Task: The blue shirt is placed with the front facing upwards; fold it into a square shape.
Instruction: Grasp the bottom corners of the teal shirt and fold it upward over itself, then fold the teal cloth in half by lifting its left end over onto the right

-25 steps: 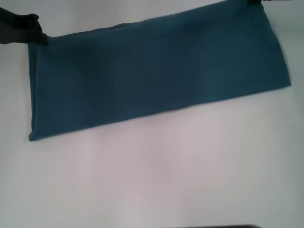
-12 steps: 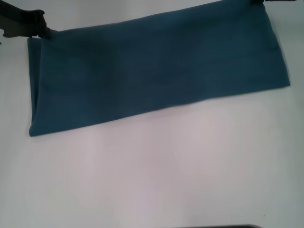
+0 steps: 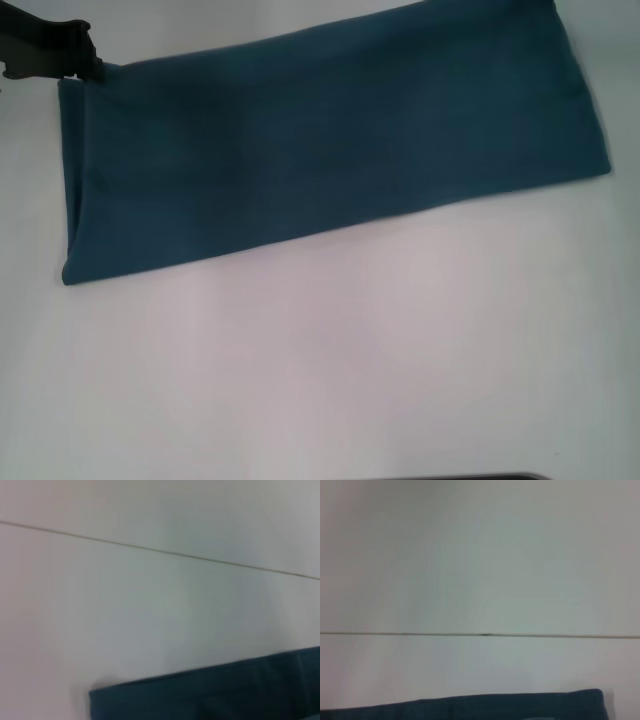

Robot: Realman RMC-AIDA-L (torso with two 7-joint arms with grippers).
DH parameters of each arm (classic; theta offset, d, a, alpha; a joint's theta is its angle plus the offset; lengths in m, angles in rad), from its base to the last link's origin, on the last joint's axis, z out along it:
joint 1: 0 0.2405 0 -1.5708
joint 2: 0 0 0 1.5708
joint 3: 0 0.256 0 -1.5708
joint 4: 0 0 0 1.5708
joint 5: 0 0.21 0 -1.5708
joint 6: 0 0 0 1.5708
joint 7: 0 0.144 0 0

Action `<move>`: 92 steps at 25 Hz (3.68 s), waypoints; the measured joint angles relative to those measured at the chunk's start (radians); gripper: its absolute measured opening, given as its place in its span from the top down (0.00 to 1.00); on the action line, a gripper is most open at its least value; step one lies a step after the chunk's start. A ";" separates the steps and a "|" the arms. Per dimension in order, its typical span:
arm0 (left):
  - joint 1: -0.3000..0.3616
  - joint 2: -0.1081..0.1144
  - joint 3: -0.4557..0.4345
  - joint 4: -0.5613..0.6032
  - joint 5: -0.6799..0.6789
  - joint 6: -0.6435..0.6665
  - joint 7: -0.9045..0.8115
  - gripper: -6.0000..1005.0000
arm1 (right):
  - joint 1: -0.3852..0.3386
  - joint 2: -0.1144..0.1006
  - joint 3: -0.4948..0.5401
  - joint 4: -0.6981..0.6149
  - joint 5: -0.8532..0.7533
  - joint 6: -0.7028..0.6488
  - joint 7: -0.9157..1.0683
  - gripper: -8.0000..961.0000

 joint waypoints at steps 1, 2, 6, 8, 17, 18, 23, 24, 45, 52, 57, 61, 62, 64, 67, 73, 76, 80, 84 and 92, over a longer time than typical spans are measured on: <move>0.000 0.001 0.001 0.000 0.003 0.002 -0.012 0.93 | 0.003 -0.004 -0.001 0.003 -0.003 -0.002 0.000 0.92; 0.002 0.001 0.002 -0.002 0.012 0.001 -0.025 0.93 | 0.008 -0.008 -0.001 0.006 -0.011 -0.003 0.001 0.92; 0.009 -0.001 0.000 -0.007 0.046 -0.013 -0.073 0.91 | 0.027 -0.022 -0.001 0.017 -0.051 -0.002 0.017 0.85; 0.012 -0.001 -0.001 -0.009 0.050 -0.014 -0.081 0.90 | 0.036 -0.029 -0.001 0.020 -0.066 -0.001 0.023 0.79; 0.043 -0.005 -0.013 -0.073 0.024 0.013 -0.076 0.58 | 0.036 -0.072 0.039 0.015 0.022 -0.109 -0.018 0.41; 0.051 -0.006 -0.023 -0.086 0.005 0.023 -0.068 0.47 | 0.028 -0.080 0.051 0.013 0.069 -0.144 -0.043 0.37; 0.110 -0.006 -0.123 -0.132 -0.191 0.114 0.046 0.28 | -0.055 -0.103 0.143 -0.015 0.331 -0.314 -0.160 0.19; 0.127 -0.005 -0.149 -0.136 -0.244 0.143 0.077 0.24 | -0.078 -0.105 0.150 -0.023 0.387 -0.351 -0.187 0.17; 0.373 -0.058 -0.191 -0.027 -0.570 0.315 0.250 0.23 | -0.441 -0.006 0.175 -0.066 0.652 -0.713 -0.544 0.07; 0.371 -0.068 -0.191 0.025 -0.565 0.212 0.169 0.23 | -0.439 -0.004 0.173 -0.056 0.563 -0.714 -0.556 0.07; 0.379 -0.070 -0.185 0.034 -0.558 0.131 0.112 0.23 | -0.436 -0.001 0.172 -0.044 0.553 -0.715 -0.580 0.07; 0.380 -0.071 -0.180 0.039 -0.539 0.098 0.089 0.23 | -0.432 0.000 0.172 -0.035 0.551 -0.714 -0.588 0.07; 0.379 -0.072 -0.178 0.039 -0.529 0.091 0.086 0.23 | -0.430 0.000 0.173 -0.033 0.551 -0.714 -0.588 0.07; 0.375 -0.075 -0.178 0.040 -0.504 0.080 0.080 0.23 | -0.427 0.000 0.175 -0.030 0.551 -0.713 -0.588 0.07; 0.370 -0.077 -0.177 0.043 -0.470 0.068 0.074 0.23 | -0.423 0.000 0.176 -0.029 0.550 -0.713 -0.588 0.07; 0.369 -0.078 -0.165 0.043 -0.438 0.066 0.071 0.23 | -0.416 -0.001 0.173 -0.029 0.550 -0.708 -0.584 0.07; 0.371 -0.073 -0.177 0.030 -0.444 0.086 0.077 0.23 | -0.416 -0.001 0.172 -0.029 0.550 -0.708 -0.581 0.07; 0.375 -0.048 -0.176 -0.001 -0.451 0.133 0.082 0.23 | -0.417 -0.006 0.172 -0.029 0.550 -0.714 -0.581 0.07; 0.350 0.008 -0.118 -0.006 -0.438 0.181 0.150 0.23 | -0.419 -0.010 0.172 -0.029 0.549 -0.715 -0.584 0.07; 0.293 0.018 -0.040 -0.020 -0.298 0.132 0.148 0.23 | -0.418 -0.010 0.172 -0.029 0.549 -0.712 -0.589 0.07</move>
